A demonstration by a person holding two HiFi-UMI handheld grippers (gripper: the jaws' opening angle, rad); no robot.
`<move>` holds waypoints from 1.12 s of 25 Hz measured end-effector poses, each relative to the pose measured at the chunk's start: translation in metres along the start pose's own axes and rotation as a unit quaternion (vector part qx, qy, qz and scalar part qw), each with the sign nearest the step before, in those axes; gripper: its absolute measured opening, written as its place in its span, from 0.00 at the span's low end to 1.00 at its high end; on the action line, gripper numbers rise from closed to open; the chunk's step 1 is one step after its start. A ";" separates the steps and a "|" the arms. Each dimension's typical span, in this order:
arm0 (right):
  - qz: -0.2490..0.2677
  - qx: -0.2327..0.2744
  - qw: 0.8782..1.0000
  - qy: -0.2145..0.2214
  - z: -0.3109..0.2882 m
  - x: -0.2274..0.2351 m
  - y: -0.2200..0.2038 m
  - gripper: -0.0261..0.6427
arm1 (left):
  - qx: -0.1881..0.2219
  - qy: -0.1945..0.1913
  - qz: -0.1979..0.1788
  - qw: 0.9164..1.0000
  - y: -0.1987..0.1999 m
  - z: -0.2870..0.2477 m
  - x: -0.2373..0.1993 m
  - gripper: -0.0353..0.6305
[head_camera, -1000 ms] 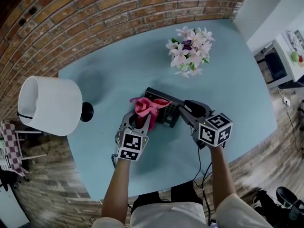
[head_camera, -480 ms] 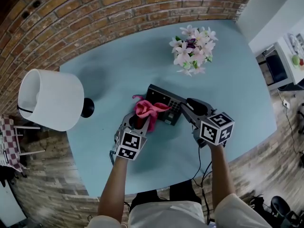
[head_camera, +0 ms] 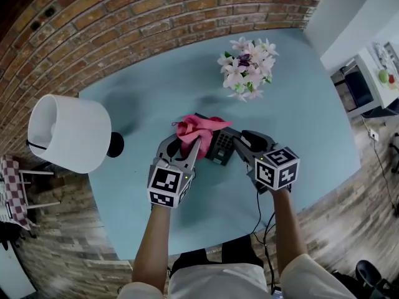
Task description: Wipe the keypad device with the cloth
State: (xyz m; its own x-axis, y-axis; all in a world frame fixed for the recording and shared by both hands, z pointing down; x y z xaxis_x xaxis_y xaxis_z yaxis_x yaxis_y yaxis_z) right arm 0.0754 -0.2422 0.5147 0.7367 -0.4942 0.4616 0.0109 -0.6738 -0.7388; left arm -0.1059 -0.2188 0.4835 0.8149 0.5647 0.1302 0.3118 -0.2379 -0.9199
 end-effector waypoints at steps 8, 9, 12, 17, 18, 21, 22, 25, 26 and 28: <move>-0.001 0.002 1.000 -0.002 0.001 -0.001 0.000 0.31 | -0.012 -0.015 0.000 1.000 0.009 -0.038 0.014 0.28; -0.001 0.002 1.000 0.000 0.001 -0.001 0.000 0.31 | -0.013 -0.019 -0.006 1.000 0.008 -0.040 0.016 0.28; 0.000 0.002 1.000 0.005 0.002 0.000 0.000 0.31 | -0.005 -0.029 -0.019 0.999 0.008 -0.041 0.019 0.28; -0.001 0.001 1.000 0.013 0.002 0.000 0.000 0.31 | -0.016 -0.033 -0.030 0.999 -0.002 -0.039 0.021 0.28; 0.000 0.002 1.000 0.014 0.002 0.000 0.000 0.31 | -0.021 -0.032 -0.028 0.999 -0.004 -0.038 0.022 0.28; 0.004 0.004 1.000 0.016 0.002 0.001 -0.001 0.31 | -0.032 -0.035 -0.023 0.999 -0.010 -0.038 0.023 0.28; 0.004 0.005 1.000 0.018 0.003 0.001 -0.001 0.31 | -0.035 -0.039 -0.019 0.998 -0.012 -0.037 0.024 0.28; 0.005 0.005 1.000 0.022 0.004 0.002 -0.002 0.31 | -0.043 -0.052 -0.009 0.998 -0.022 -0.037 0.024 0.28; 0.005 0.005 1.000 0.023 0.004 0.002 -0.002 0.31 | -0.046 -0.054 -0.007 0.997 -0.026 -0.036 0.025 0.28; 0.005 0.006 1.000 0.025 0.004 0.002 -0.002 0.31 | -0.048 -0.056 -0.001 0.997 -0.029 -0.035 0.026 0.28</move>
State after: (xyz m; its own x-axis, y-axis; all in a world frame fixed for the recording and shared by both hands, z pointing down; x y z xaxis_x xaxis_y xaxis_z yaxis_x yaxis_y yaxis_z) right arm 0.0798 -0.2395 0.5157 0.7022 -0.5277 0.4780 0.0116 -0.6628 -0.7487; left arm -0.0769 -0.2249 0.5270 0.7562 0.6488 0.0848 0.3630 -0.3081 -0.8794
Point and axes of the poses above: the fingertips, and each gripper's own axes: z backward along the fingers, x to its right, y out of its top, the point moved 5 cm from there along z, backward along the fingers, and after that the axes turned 8 degrees about -z, right-handed, at the moved point
